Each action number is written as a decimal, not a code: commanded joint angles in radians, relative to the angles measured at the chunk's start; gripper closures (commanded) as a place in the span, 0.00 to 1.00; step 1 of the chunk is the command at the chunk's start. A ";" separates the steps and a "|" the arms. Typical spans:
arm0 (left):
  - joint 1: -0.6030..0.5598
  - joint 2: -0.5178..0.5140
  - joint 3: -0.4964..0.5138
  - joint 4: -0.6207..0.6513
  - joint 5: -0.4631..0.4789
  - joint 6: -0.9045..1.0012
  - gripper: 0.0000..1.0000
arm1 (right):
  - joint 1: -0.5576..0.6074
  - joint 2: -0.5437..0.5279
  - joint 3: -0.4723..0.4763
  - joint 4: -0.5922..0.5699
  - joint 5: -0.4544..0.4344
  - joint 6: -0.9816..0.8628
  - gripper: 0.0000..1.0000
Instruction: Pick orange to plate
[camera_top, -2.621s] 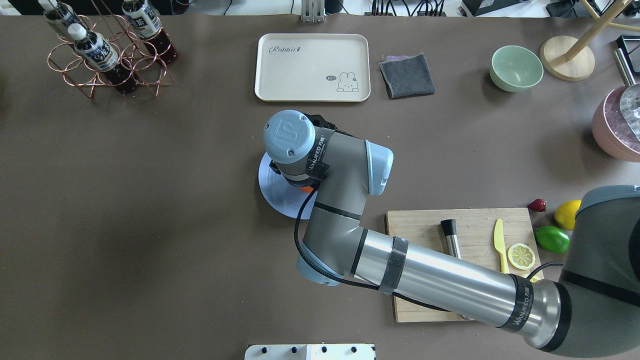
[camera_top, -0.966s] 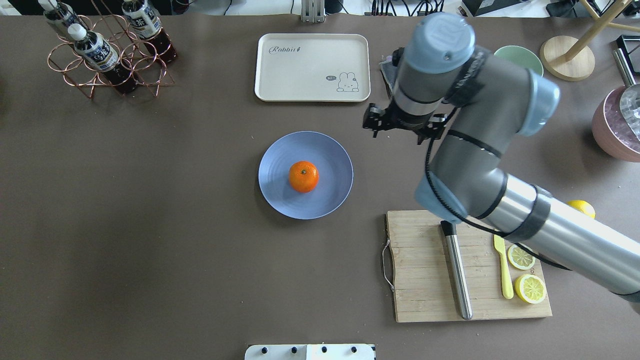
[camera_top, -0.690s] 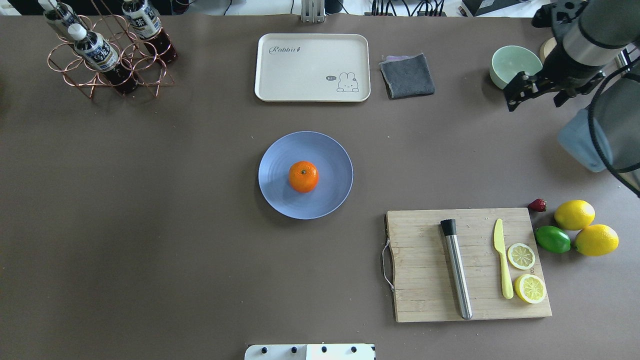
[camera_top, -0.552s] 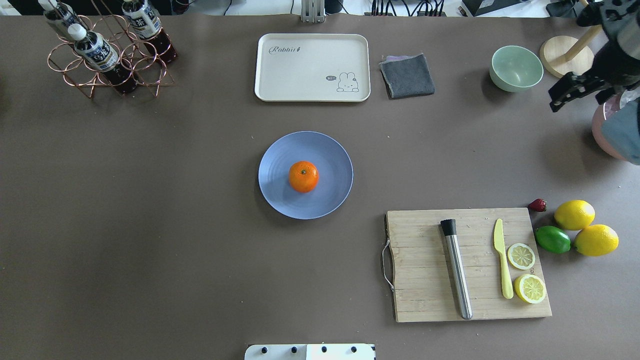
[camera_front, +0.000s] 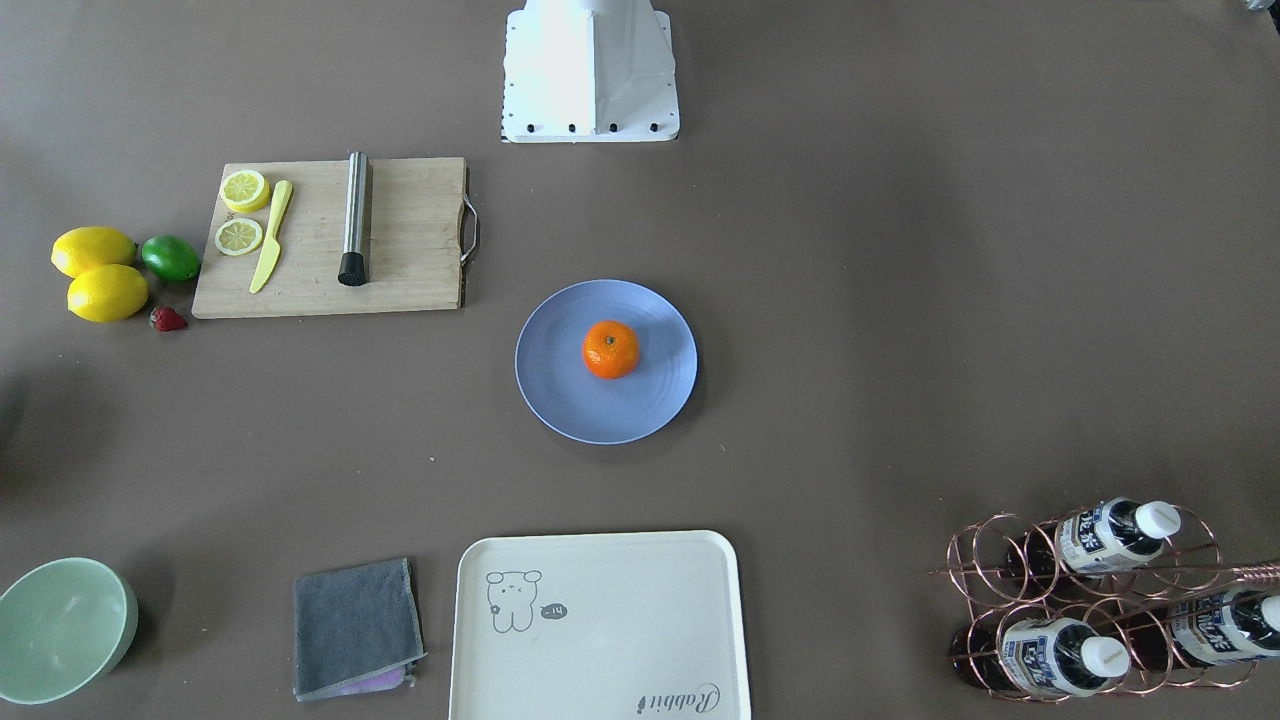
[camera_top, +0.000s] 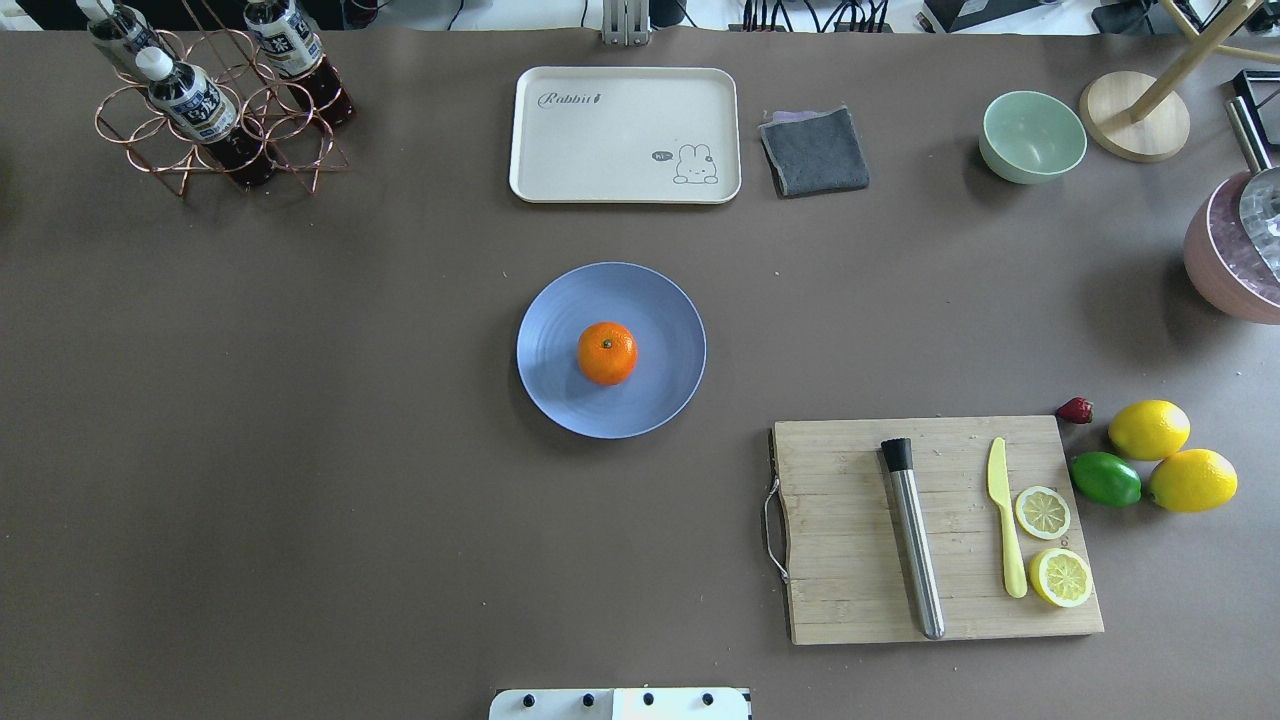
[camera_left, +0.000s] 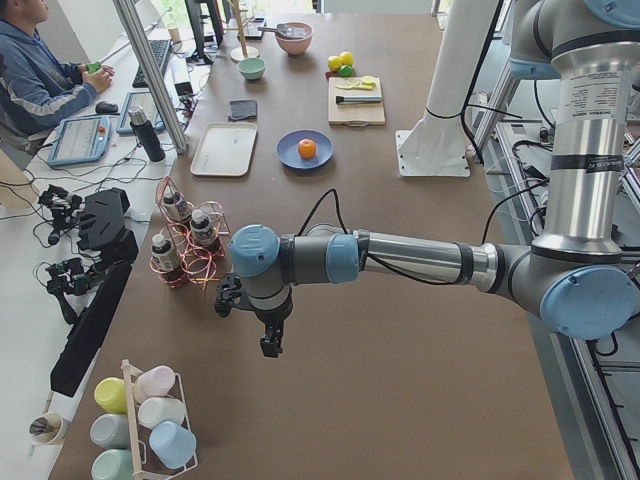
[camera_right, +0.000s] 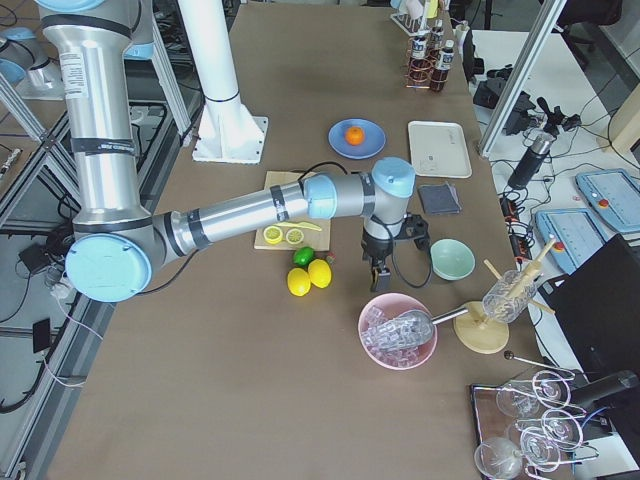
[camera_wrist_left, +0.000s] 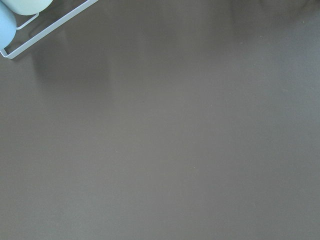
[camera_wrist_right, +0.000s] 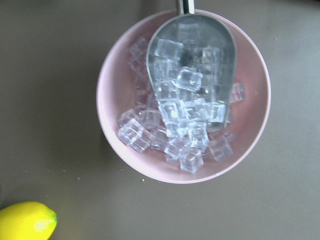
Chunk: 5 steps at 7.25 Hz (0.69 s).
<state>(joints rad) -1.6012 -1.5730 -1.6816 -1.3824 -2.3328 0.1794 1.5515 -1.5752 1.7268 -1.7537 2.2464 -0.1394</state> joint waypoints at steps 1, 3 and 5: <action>0.000 0.004 -0.001 -0.001 0.000 -0.001 0.02 | 0.077 -0.058 -0.042 0.020 -0.001 -0.043 0.00; -0.002 -0.004 -0.001 -0.019 -0.002 0.002 0.02 | 0.078 -0.065 -0.046 0.023 0.002 -0.043 0.00; 0.000 0.002 0.017 -0.079 -0.003 -0.014 0.02 | 0.078 -0.065 -0.047 0.023 0.002 -0.043 0.00</action>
<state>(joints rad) -1.6019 -1.5706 -1.6754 -1.4391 -2.3354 0.1733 1.6284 -1.6397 1.6807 -1.7308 2.2486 -0.1824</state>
